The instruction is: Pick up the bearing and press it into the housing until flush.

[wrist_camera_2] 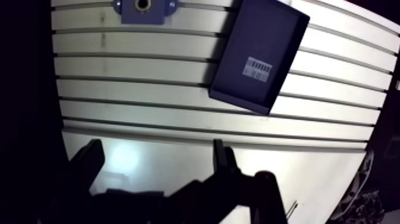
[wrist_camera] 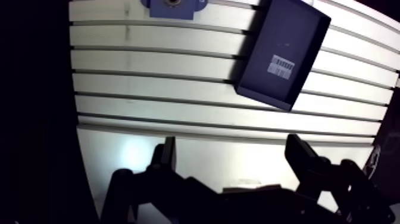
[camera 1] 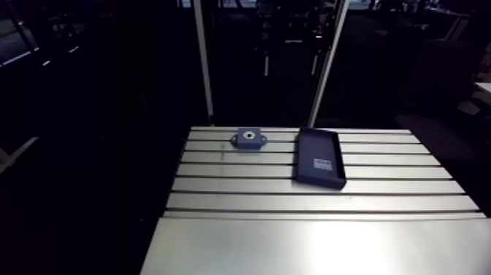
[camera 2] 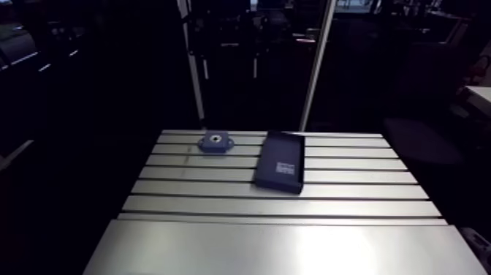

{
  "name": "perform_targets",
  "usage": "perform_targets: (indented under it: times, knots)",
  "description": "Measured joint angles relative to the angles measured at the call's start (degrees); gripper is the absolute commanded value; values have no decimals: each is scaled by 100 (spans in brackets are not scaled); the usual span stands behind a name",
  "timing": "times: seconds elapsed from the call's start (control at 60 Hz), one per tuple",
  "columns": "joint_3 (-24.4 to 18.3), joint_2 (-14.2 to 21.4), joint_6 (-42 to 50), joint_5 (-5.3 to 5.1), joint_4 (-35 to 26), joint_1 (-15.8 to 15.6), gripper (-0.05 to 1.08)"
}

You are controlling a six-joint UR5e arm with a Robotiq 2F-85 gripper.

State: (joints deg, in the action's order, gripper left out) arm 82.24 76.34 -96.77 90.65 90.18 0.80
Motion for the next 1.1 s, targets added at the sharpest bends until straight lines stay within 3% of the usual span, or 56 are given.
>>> perform_targets:
  times: [0.367,1.1]
  knots:
    - [245,695,-93,-6,-61,196,0]
    - [204,781,-109,-18,-35,220,0]
